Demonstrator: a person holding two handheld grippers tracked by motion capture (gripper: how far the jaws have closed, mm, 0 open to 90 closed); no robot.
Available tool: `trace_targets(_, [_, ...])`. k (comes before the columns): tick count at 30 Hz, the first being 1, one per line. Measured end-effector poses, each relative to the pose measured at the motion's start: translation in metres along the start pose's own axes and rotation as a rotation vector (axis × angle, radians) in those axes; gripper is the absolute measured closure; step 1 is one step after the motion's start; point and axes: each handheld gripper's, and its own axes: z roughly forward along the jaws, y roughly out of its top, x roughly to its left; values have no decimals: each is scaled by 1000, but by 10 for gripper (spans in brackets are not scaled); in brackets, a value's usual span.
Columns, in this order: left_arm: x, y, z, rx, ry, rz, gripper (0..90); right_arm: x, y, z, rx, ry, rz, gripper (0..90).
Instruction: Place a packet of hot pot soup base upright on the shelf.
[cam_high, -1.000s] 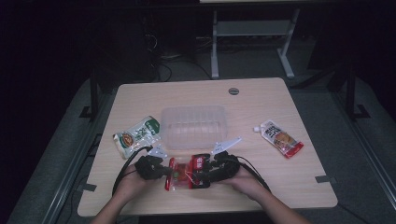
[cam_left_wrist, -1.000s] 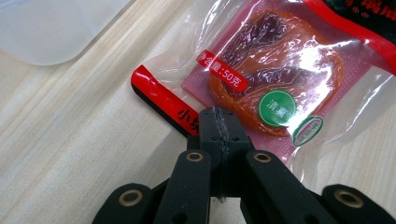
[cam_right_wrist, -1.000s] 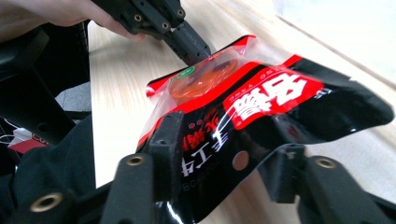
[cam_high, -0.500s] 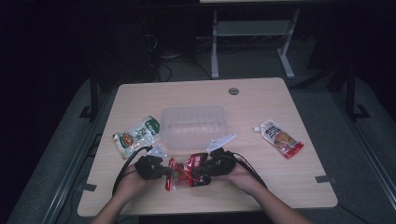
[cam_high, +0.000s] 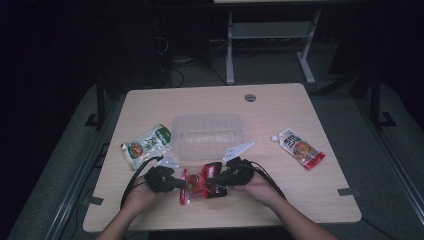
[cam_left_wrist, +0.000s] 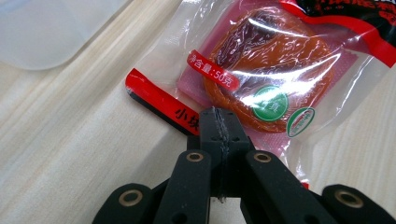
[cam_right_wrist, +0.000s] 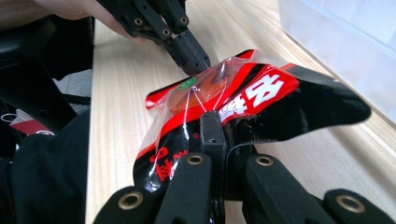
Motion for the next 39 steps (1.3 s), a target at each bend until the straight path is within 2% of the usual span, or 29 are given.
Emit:
trace_targets(3, [-1, 0, -2, -17, -2, 2, 899, 0, 1, -3, -10, 4, -20, 900])
trace_targets(4, [-3, 0, -5, -40, -4, -4, 898, 2, 2, -6, -17, 16, -24, 900])
trace_targets(8, [-6, 1, -9, -77, -12, -5, 898, 8, 8, -15, -38, 30, -47, 900])
trace_targets(13, [-10, 3, -10, -97, -31, -2, 898, 11, 12, -24, -67, 38, -71, 900])
trace_targets(15, [-11, 4, -10, -103, -40, 17, 898, 12, 14, -27, -75, 51, -75, 900])
trace_targets(19, [-17, 8, -8, -129, -55, 29, 898, 13, 15, -32, -83, 65, -78, 900])
trace_targets(20, [-19, 11, -8, -138, -58, 43, 898, 15, 16, -32, -92, 87, -77, 900])
trace_targets(22, [-20, 12, -8, -138, -58, 58, 898, 17, 17, -33, -95, 104, -84, 900])
trace_targets(28, [-22, 13, -9, -140, -68, 85, 883, 21, 20, -37, -100, 112, -111, 900])
trace_targets(31, [-20, 12, -11, -144, -65, 81, 866, 20, 20, -40, -109, 113, -107, 900])
trace_targets(35, [-19, 8, -12, -155, -70, 50, 806, 21, 22, -49, -134, 113, -114, 900])
trace_targets(39, [-16, 5, -13, -140, -81, 42, 747, 20, 23, -58, -152, 101, -112, 900])
